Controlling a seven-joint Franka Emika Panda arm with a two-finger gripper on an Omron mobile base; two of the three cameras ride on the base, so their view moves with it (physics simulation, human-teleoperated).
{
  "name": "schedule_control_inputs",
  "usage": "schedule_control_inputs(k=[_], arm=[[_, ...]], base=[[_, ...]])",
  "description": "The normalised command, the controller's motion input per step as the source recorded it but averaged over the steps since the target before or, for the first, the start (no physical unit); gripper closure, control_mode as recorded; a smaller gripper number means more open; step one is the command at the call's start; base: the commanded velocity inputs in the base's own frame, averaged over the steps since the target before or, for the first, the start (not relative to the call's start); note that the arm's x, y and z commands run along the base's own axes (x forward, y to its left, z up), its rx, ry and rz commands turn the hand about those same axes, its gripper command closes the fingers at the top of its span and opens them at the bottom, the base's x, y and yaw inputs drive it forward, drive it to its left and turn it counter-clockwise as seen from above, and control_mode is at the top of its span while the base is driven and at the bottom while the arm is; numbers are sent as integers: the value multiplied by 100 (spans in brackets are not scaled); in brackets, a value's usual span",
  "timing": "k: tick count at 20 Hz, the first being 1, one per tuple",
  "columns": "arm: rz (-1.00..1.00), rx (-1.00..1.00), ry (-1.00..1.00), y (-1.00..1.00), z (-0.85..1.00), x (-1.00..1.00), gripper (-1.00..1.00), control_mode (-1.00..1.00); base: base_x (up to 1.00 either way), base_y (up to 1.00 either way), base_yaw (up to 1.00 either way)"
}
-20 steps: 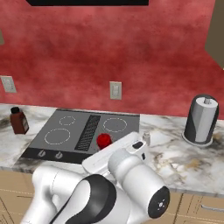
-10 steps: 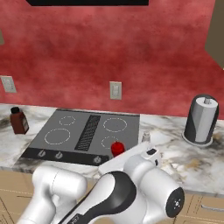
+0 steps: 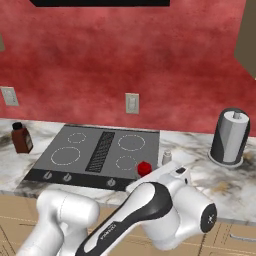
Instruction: Collect the paprika, ketchup, and shaker from the cabinet and place them next to the stove.
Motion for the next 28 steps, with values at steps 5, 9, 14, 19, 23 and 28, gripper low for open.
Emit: schedule_control_inputs(k=[5,9,14,19,23,28], arm=[[8,3,-1,0,-37,48,100,-100],[5,0,0,-5,-29,49,100,-100],[5,0,0,-25,-21,26,100,-100],[5,0,2,-25,-29,30,100,-100],[6,0,6,-21,-35,34,100,-100],[7,1,6,-18,-33,30,100,-100]], base=[[0,0,0],[0,0,0],[0,0,0],[0,0,0],[0,0,0],[0,0,0]])
